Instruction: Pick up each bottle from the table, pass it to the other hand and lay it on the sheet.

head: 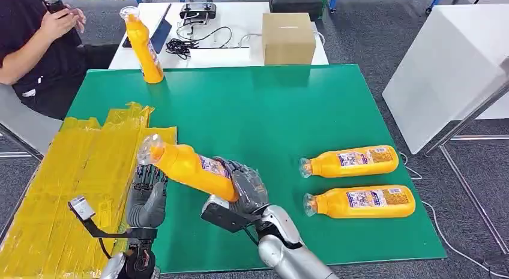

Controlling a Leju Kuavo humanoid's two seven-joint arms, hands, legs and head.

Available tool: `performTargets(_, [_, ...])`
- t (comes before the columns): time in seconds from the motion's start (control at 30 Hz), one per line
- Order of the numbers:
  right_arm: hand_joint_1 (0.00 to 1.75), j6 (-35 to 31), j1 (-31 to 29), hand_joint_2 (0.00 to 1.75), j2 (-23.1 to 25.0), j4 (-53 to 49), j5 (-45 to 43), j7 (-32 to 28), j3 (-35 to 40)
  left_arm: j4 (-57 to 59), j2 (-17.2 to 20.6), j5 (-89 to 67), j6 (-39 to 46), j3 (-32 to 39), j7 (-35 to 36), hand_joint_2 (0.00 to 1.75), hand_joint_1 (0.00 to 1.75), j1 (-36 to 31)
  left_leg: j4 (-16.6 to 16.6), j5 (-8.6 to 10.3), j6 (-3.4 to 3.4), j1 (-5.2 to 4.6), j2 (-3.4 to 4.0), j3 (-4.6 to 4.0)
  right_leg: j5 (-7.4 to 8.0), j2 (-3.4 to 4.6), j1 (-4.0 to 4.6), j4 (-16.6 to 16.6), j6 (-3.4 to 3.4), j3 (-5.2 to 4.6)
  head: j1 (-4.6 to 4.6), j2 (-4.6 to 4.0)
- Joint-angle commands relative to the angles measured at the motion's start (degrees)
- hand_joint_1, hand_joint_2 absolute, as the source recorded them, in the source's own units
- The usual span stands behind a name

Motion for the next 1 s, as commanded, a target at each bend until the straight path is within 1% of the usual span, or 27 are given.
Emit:
performTargets(0.03, [1.75,0.13,-2.93,1.75,-0.23,4.77,-0.03,0.17,1.9,1.49,0.75,0.05,0.09,-0.61,0.31,1.75,0.0,-1.2,-0.04,-0.05,-0.02,0.01,0.07,0.14,-0.02,0.04,0.01,-0.06,0.02,0.13,0.0,0.0])
performTargets(0.1, [1.75,0.13,-2.93,1.75,-0.23,4.77,-0.03,0.17,1.9,1.49,0.75,0.05,0.09,-0.61,0.31,1.75,0.0,-1.2,-0.04,-0.11,-0.06,0.03,0.1,0.26,-0.07,0.05,0.03,-0.09,0.03,0.27,0.0,0.0])
performTargets(0.13, [1.75,0.13,-2.93,1.75,-0.23,4.77,-0.03,0.17,1.9,1.49,0.75,0.05,0.09,-0.61,0.31,1.75,0.0,-1.2,-0.02,-0.06,-0.03,0.0,0.04,0.14,-0.04,0.02,0.0,-0.04,0.02,0.15,0.0,0.0])
performTargets(0.4, [1.75,0.68,-3.03,1.75,-0.24,5.07,-0.12,0.17,2.43,1.39,0.67,0.04,0.11,-0.49,0.31,1.75,0.0,-1.07,-0.03,-0.07,-0.04,0.0,0.07,0.16,-0.05,0.04,0.01,-0.05,0.01,0.16,0.0,0.0])
performTargets(0.6, [1.75,2.65,-3.23,1.75,1.47,8.25,2.03,1.35,7.05,0.99,0.42,0.06,0.1,-0.38,0.29,1.75,0.0,-1.02,-0.03,-0.06,-0.04,0.01,0.11,0.14,-0.03,0.09,0.01,-0.04,0.0,0.13,0.02,0.0])
performTargets(0.73, [1.75,4.31,-3.57,1.75,1.16,7.57,2.93,1.81,9.44,0.85,0.71,0.18,-0.1,-0.23,0.38,1.75,0.0,-0.81,-0.04,-0.06,-0.04,0.01,0.06,0.15,-0.04,0.03,0.01,-0.05,0.01,0.14,0.0,0.0])
performTargets(0.8, [1.75,5.36,-3.41,1.75,0.83,7.0,3.04,2.13,10.55,0.16,0.18,0.21,-0.29,0.43,0.41,1.75,0.0,-0.24,-0.04,-0.07,-0.03,0.01,0.1,0.16,-0.04,0.07,0.01,-0.06,0.01,0.15,0.0,0.0])
performTargets(0.83, [1.75,10.7,-4.27,1.75,0.56,8.25,4.35,2.75,14.21,-0.25,-0.11,0.08,0.02,0.81,0.54,1.75,0.0,-0.01,-0.03,-0.11,-0.04,0.03,0.15,0.2,-0.06,0.11,0.03,-0.07,0.01,0.19,0.0,0.0])
performTargets(0.87, [1.75,10.85,-4.15,1.75,1.16,9.63,4.63,2.88,15.55,-0.56,-0.28,-0.06,0.23,1.02,0.7,1.75,0.0,0.11,-0.03,-0.07,-0.03,0.02,0.1,0.13,-0.04,0.07,0.01,-0.05,0.01,0.13,0.0,0.0])
performTargets(0.93, [1.75,10.6,-4.01,1.75,1.94,11.16,4.67,2.93,16.85,-0.49,-0.31,-0.33,0.44,1.1,0.92,1.75,0.0,-0.1,-0.06,-0.16,-0.07,0.04,0.2,0.31,-0.1,0.14,0.04,-0.1,0.02,0.3,0.02,0.0])
performTargets(0.97, [1.75,10.77,-4.16,1.75,2.21,11.73,4.59,3.01,17.12,-0.28,-0.27,-0.35,0.47,1.11,0.93,1.75,0.0,-0.32,-0.05,-0.07,-0.04,0.03,0.1,0.16,-0.04,0.08,0.03,-0.07,0.0,0.16,-0.02,0.0])
performTargets(1.0, [1.75,10.94,-4.52,1.75,2.44,12.39,4.64,2.9,17.56,-0.12,-0.26,-0.35,0.47,1.13,0.93,1.75,0.0,-0.41,-0.08,-0.1,-0.05,0.04,0.11,0.24,-0.06,0.08,0.04,-0.11,0.0,0.23,0.02,0.0])
